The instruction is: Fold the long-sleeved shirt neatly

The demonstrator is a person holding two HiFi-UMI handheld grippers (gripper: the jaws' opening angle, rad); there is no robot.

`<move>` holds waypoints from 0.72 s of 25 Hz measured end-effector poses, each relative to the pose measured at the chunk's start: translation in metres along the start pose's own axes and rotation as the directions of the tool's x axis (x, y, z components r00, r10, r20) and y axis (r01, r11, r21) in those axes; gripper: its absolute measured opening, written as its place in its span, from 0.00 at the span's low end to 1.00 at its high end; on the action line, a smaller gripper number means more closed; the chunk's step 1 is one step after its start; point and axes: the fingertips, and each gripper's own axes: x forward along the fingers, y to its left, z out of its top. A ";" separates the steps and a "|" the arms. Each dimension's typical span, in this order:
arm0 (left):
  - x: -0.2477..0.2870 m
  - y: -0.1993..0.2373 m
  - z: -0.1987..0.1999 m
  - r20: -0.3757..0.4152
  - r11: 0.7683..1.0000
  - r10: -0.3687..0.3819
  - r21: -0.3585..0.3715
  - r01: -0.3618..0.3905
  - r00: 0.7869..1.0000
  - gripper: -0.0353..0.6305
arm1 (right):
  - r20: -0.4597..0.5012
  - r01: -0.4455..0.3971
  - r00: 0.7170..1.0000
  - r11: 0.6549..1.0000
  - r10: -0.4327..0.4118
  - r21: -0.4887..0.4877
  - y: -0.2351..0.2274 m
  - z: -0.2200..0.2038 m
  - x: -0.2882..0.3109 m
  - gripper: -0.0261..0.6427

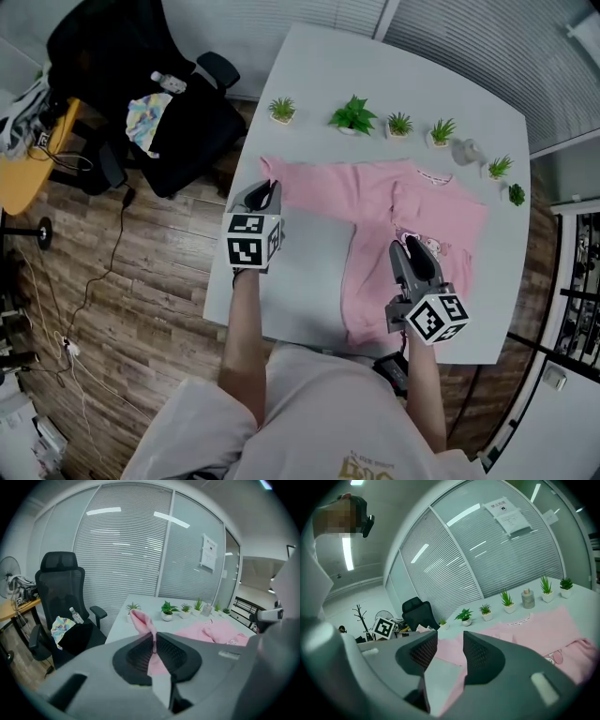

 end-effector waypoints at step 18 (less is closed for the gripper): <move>-0.002 -0.089 0.029 0.005 0.990 -0.091 0.110 0.090 0.996 0.10 | 0.066 0.010 0.998 0.999 -0.013 0.035 -0.034 0.021 -0.046 0.29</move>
